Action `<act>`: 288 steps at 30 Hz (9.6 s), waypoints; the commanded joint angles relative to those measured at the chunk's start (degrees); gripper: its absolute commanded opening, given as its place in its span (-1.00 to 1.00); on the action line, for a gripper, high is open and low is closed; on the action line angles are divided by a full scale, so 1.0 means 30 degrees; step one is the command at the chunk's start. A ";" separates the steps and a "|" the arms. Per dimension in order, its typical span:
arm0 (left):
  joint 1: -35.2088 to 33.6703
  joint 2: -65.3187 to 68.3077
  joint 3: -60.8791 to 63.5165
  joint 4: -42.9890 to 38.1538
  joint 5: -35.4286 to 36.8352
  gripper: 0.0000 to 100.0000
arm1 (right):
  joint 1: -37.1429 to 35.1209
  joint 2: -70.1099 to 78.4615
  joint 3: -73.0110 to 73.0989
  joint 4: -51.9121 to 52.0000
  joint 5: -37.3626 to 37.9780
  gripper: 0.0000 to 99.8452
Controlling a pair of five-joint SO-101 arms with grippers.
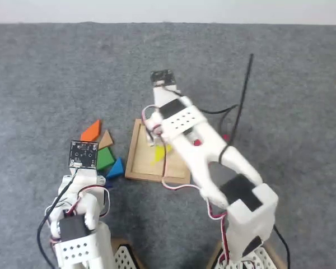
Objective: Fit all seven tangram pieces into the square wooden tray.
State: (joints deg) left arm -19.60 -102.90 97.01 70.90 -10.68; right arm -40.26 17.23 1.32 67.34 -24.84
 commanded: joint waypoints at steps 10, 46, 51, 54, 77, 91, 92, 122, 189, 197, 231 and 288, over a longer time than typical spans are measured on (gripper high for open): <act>0.0117 -0.0381 -0.0161 0.0117 0.0117 -0.97 | -0.1333 0.0073 -0.1172 -0.0718 -0.0733 -0.70; 0.0117 -0.0381 -0.0161 0.0117 0.0117 -0.97 | -0.0425 0.3033 -0.0527 -0.0132 0.1465 -0.23; 0.0117 -0.0381 -0.0161 0.0117 0.0117 -0.97 | -0.0337 0.4176 -0.2462 -0.0132 0.1465 -0.23; 0.0117 -0.0381 -0.0161 0.0117 0.0117 -0.97 | -0.0308 0.4879 -0.3399 -0.0132 0.1465 -0.23; 0.0117 -0.0381 -0.0161 0.0117 0.0117 -0.97 | 0.7634 -0.0103 -0.3663 0.5553 0.6769 -0.23; 0.0117 -0.0381 -0.0161 0.0117 0.0117 -0.97 | 0.6491 0.4498 -0.2813 0.3619 0.5304 -0.23; 0.0117 -0.0381 -0.0161 0.0117 0.0117 -0.97 | 0.6491 0.4293 -0.2784 0.3619 0.5128 -0.23; 0.0117 -0.0381 -0.0161 0.0117 0.0117 -0.97 | 0.6491 0.5817 -0.3751 0.3238 -0.3399 -0.23; 0.0117 -0.0381 -0.0161 0.0117 0.0117 -0.97 | 0.2388 -0.0864 0.2989 0.3678 0.6212 -0.66; 0.0117 -0.0381 -0.0161 0.0117 0.0117 -0.97 | 0.6579 0.1509 0.1788 0.2066 0.6476 -0.64; 0.0117 -0.0381 -0.0161 0.0117 0.0117 -0.97 | 0.4293 -0.3795 0.7297 -0.1949 1.3040 -0.28; 0.0117 -0.0381 -0.0161 0.0117 0.0117 -0.97 | 0.9333 -0.0454 -0.0059 -0.0425 1.0374 -0.77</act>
State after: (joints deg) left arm -19.60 -102.90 97.01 70.90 -10.68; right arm -12.75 17.14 4.92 65.76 7.43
